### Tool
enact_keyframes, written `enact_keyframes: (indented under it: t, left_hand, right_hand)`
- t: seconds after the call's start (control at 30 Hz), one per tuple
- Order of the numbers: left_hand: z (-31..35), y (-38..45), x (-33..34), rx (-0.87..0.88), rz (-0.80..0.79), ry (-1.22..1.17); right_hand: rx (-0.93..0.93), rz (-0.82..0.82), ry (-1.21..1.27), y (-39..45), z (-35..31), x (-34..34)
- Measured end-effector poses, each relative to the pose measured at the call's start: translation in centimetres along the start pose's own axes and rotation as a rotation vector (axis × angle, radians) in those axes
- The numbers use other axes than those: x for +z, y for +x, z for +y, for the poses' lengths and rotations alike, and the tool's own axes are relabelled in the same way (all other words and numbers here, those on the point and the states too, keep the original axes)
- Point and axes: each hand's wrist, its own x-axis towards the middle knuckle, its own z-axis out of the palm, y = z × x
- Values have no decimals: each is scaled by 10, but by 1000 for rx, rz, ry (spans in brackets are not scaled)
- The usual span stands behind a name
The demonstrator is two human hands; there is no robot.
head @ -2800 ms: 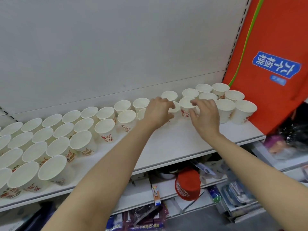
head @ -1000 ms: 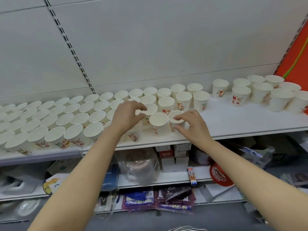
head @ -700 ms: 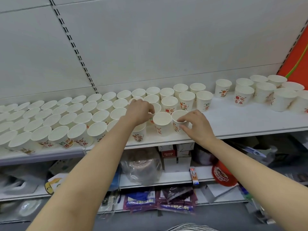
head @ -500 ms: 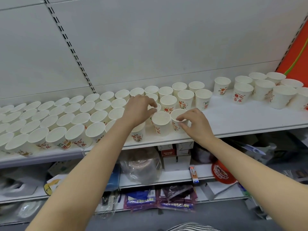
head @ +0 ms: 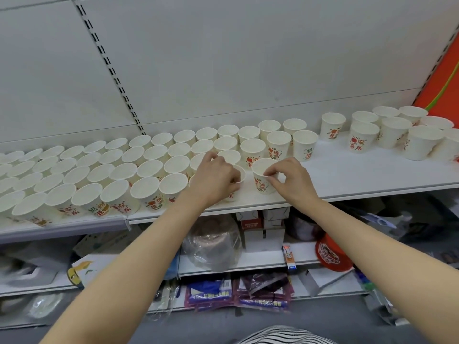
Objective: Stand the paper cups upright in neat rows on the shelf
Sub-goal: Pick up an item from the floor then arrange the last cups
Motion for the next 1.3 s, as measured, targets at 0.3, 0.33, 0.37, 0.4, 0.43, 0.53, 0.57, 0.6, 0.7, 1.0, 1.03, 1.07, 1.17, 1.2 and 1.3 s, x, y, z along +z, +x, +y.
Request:
enact_keyframes:
  t: [0.3, 0.33, 0.37, 0.4, 0.43, 0.53, 0.57, 0.6, 0.7, 1.0, 1.03, 1.07, 1.17, 1.2, 1.3]
  left_hand:
    - [-22, -7, -10, -7, -51, -234]
    - [-23, -8, -12, -8, -59, -220]
    - [-24, -8, -12, -9, -60, -208]
    - [-23, -8, -12, -9, -57, -197]
    - [-21, -9, -12, -10, -54, -188]
    - [-18, -9, -9, -6, -56, -167]
    - [-18, -9, -9, -5, -54, -162]
    - [-18, -8, -9, -3, -49, -159]
    - [-18, -7, -10, 6, -38, -149]
    - [-19, -6, -13, -9, -22, -223]
    - [-18, -5, -14, -6, -22, -222]
    - [-16, -4, -15, -3, -19, -226]
    - [-9, 5, -20, 21, 36, -284]
    - [-5, 11, -22, 32, 65, -304]
    - [15, 36, -29, 46, 117, -308]
  right_hand:
    - [73, -19, -63, 15, -1, 0]
    - [75, -27, -67, 17, -2, 0]
    - [77, -35, -71, 19, -3, -1]
    - [77, -39, -73, 21, -4, -1]
    - [77, -39, -73, 23, -6, -1]
    - [95, -34, -60, 28, -8, 0]
    - [101, -35, -62, 28, -9, 1]
    - [103, -37, -64, 28, -9, 2]
    - [93, -31, -59, 28, -9, 6]
    - [74, 6, -21, 21, -6, 20]
    - [77, -3, -27, 21, -6, 22]
    - [81, -9, -35, 20, -6, 22]
    - [41, 50, -45, 17, -5, 14]
    - [20, 87, -58, 16, -2, 8]
    - [-9, 168, -145, 10, 18, -21]
